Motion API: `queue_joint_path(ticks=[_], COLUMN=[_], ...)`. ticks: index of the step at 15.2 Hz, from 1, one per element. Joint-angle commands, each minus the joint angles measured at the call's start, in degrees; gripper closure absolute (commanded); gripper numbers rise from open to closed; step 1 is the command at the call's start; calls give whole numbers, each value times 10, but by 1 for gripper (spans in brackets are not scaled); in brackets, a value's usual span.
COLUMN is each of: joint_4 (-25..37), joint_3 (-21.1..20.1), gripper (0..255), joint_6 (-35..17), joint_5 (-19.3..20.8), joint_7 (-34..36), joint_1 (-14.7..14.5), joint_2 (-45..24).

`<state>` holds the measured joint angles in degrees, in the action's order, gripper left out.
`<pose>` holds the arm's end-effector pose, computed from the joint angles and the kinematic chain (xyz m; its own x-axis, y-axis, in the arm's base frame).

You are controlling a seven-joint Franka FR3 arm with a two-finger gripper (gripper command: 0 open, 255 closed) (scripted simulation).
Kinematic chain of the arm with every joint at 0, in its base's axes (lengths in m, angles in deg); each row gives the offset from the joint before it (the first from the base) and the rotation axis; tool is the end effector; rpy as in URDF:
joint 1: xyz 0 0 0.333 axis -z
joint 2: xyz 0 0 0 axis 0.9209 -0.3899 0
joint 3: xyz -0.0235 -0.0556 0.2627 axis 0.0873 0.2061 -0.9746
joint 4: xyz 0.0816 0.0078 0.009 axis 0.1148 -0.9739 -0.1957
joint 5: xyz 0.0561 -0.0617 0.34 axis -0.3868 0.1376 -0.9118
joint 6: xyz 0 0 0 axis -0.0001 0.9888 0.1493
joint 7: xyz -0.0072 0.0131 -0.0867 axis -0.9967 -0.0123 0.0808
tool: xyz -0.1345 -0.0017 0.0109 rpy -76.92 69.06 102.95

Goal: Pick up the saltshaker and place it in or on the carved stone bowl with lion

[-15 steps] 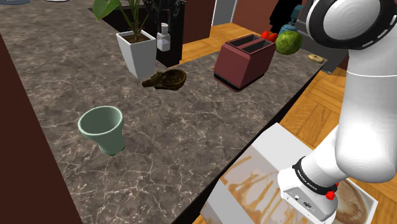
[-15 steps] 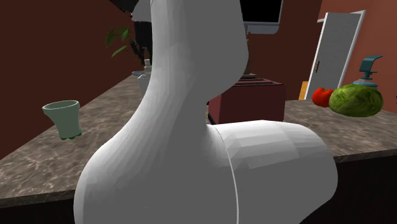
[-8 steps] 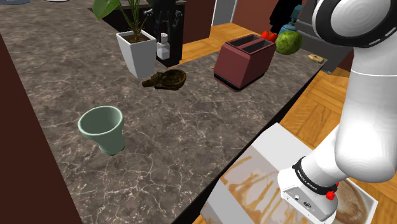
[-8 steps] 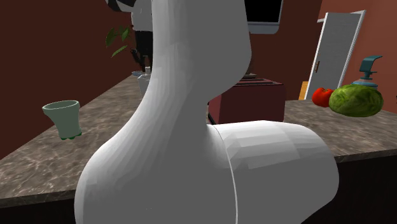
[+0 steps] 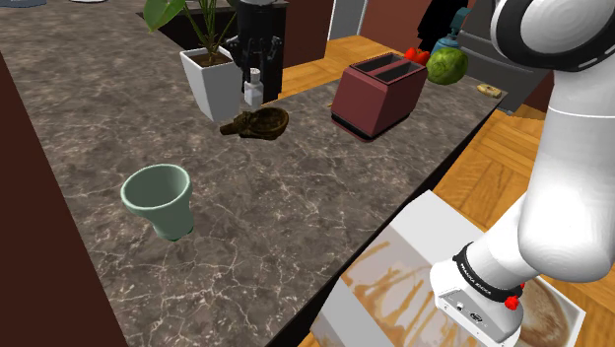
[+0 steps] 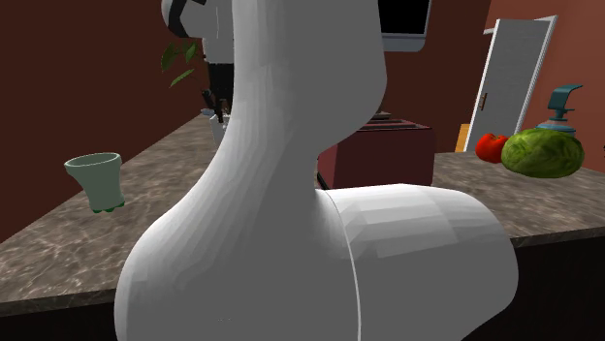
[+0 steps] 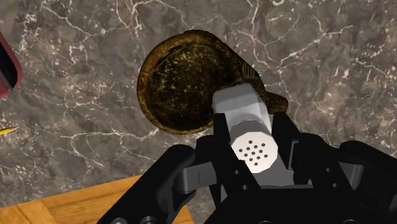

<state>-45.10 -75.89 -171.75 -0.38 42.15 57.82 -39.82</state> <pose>0.5925 0.2192 0.4307 0.9932 -0.1156 0.0107 -0.1155 -0.9933 -0.0066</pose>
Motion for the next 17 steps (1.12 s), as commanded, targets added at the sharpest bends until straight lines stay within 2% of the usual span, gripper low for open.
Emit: queue_joint_path(ticks=[1,3,11,12,17], joint_4=[-18,-37,-37,-37,-37], joint_3=[0,1,1,1,1], gripper=[255,255,255,0,0], joint_6=[-17,-35,-35,-35,-35], joint_5=[0,0,0,0,0], joint_7=[0,1,1,1,1], joint_1=[2,3,3,3,3], joint_2=[1,1,1,1,1])
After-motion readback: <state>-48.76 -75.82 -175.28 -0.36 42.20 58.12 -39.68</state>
